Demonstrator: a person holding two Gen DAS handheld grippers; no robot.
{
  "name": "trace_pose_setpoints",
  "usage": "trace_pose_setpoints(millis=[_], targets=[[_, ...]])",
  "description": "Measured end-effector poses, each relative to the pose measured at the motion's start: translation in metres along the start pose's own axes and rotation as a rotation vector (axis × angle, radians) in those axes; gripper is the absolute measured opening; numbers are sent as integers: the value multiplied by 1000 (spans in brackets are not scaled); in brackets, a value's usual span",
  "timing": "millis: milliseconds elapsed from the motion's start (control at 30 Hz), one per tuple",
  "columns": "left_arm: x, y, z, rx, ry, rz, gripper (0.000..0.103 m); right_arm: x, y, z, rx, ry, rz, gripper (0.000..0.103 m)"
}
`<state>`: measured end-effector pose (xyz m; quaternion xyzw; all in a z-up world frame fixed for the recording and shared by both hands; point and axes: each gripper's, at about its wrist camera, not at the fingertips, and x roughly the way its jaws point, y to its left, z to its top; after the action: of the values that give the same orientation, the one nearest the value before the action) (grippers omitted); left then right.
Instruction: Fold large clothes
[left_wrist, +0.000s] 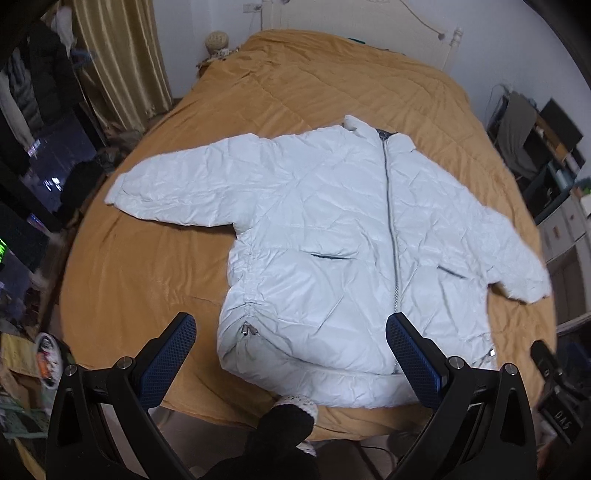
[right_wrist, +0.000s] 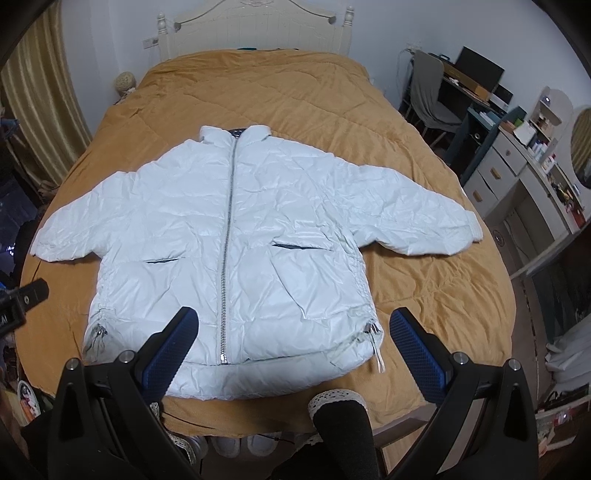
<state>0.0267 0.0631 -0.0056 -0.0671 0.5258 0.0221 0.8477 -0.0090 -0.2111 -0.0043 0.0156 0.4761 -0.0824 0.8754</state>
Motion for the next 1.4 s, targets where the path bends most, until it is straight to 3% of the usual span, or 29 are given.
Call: trace_pose_setpoints(millis=[133,200,233,333,433,633,733,800,933,1033,1100,1133,1167,1200,1267,1400], targets=[[6,58,35,-134,-15,-122,103,2,10,11,-66,22,99,103],[19,101,55,-252,-23,-198,103,8,13,18,-95,38,158,103],[26,121,64,-301,-41,-196,103,11,15,22,-111,36,169,103],[59,176,90,-367,-129,-86,103,26,22,34,-154,22,176,103],[109,229,107,-438,-168,-6,102,42,23,45,-178,33,182,103],[233,339,101,-736,-114,-156,101,82,27,66,-226,28,135,103],[269,388,84,-904,-163,-179,101,107,30,75,-211,45,125,103],[283,406,81,-922,-195,-202,101,122,32,77,-185,45,143,103],[292,413,106,-856,-279,-213,101,150,34,74,-163,77,169,103],[311,411,130,-831,-255,-282,101,173,33,65,-155,130,157,103],[321,413,142,-843,-256,-294,90,184,31,60,-136,162,165,103],[323,411,143,-852,-262,-290,63,190,30,59,-125,176,164,103],[324,406,143,-870,-253,-284,21,193,29,58,-116,182,161,103],[327,406,144,-892,-232,-297,9,196,27,58,-110,180,158,103],[317,404,145,-882,-268,-321,9,196,22,58,-89,168,154,103],[263,368,160,-742,-394,-314,8,197,8,63,-40,137,172,103]])
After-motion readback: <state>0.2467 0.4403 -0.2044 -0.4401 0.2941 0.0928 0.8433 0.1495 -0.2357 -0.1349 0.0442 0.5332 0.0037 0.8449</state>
